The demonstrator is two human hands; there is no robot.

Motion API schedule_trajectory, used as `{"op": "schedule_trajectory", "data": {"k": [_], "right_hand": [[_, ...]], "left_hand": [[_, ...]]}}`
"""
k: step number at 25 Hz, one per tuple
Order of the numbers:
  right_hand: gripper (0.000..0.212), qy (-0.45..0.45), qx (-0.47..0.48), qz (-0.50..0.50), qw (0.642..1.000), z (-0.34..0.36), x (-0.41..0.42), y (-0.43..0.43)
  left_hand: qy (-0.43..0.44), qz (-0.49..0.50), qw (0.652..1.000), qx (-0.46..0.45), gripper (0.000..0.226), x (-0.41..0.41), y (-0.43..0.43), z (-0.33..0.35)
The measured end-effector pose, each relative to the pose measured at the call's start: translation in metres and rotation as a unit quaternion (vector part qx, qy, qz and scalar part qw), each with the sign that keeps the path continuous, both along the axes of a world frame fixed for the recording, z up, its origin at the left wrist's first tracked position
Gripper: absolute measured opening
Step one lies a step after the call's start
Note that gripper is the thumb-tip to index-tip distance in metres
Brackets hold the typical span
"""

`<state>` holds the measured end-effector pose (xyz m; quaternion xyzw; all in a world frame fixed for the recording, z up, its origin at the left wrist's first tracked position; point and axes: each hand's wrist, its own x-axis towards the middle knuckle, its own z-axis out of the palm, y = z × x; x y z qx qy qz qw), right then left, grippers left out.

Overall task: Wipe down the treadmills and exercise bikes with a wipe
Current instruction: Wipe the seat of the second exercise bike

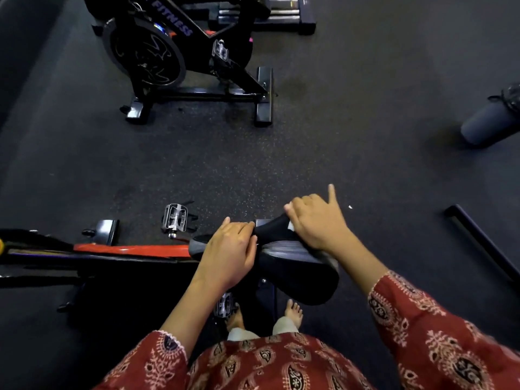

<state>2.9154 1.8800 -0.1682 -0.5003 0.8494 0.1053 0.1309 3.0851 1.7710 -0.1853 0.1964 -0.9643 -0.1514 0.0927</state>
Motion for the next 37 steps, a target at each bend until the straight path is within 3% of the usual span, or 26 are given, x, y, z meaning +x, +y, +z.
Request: {"op": "schedule_trajectory", "data": {"k": [2,4,6,8,10,11,12,14,16,17,20,21,24,27,29,31,32,34,37], "right_hand": [[0.035,-0.033,0.002,0.088,0.996,0.009,0.025,-0.016],[0.037,-0.076,-0.040,0.103,0.991,0.008,0.034,-0.023],[0.033,-0.063,-0.030,0.014,0.997,0.003,0.012,-0.015],[0.028,-0.088,-0.076,-0.152,0.981,-0.010,-0.002,0.008],[0.034,-0.196,-0.230,-0.333,0.893,-0.011,0.019,0.033],[0.044,-0.220,-0.270,-0.373,0.860,-0.008,0.039,0.044],[0.056,-0.235,-0.279,-0.381,0.850,-0.004,0.060,0.055],[0.074,-0.241,-0.250,-0.342,0.873,0.002,0.093,0.074],[0.073,-0.237,-0.226,-0.316,0.890,-0.004,0.091,0.080],[0.066,-0.248,-0.237,-0.331,0.879,-0.007,0.078,0.073],[0.046,-0.282,-0.285,-0.444,0.801,-0.017,0.033,0.040],[0.046,-0.272,-0.292,-0.451,0.799,-0.016,0.033,0.037],[0.061,-0.204,-0.294,-0.359,0.862,-0.011,0.086,0.059],[0.059,-0.087,-0.259,-0.206,0.940,-0.017,0.112,0.092],[0.058,-0.046,-0.243,-0.227,0.942,-0.022,0.080,0.079],[0.064,-0.057,-0.248,-0.313,0.915,-0.019,0.052,0.038],[0.064,-0.062,-0.254,-0.306,0.916,-0.017,0.054,0.021],[0.056,-0.041,-0.265,-0.181,0.946,-0.024,0.084,0.016],[0.049,-0.017,-0.278,-0.036,0.960,-0.031,0.098,0.073]], "left_hand": [[-0.001,-0.013,1.000,0.018,0.042,-0.002,-0.002,0.000],[0.004,-0.020,0.999,0.035,0.043,-0.003,-0.004,-0.002],[0.008,-0.017,0.999,0.037,0.047,-0.004,-0.002,-0.003],[0.009,-0.032,0.999,0.043,0.051,-0.010,0.006,-0.003],[0.012,-0.073,0.996,0.045,0.055,-0.018,0.016,-0.006],[0.012,-0.095,0.994,0.044,0.058,-0.021,0.021,-0.007],[0.012,-0.111,0.993,0.040,0.060,-0.024,0.025,-0.009],[0.015,-0.123,0.992,0.028,0.060,-0.026,0.027,-0.011],[0.021,-0.122,0.992,0.017,0.057,-0.025,0.026,-0.012],[0.022,-0.122,0.992,0.013,0.057,-0.024,0.026,-0.011],[0.020,-0.119,0.993,0.011,0.057,-0.025,0.026,-0.011],[0.019,-0.117,0.993,0.012,0.057,-0.024,0.026,-0.012],[0.015,-0.116,0.993,0.011,0.057,-0.023,0.027,-0.009],[0.019,-0.114,0.993,0.009,0.055,-0.019,0.023,-0.009],[0.024,-0.102,0.994,-0.007,0.052,-0.010,0.018,-0.009],[0.027,-0.089,0.995,-0.026,0.050,-0.005,0.013,-0.009],[0.029,-0.089,0.995,-0.032,0.050,-0.004,0.012,-0.010],[0.039,-0.100,0.994,-0.036,0.049,-0.001,0.010,-0.011],[0.053,-0.112,0.991,-0.040,0.051,0.006,0.007,-0.010]]}}
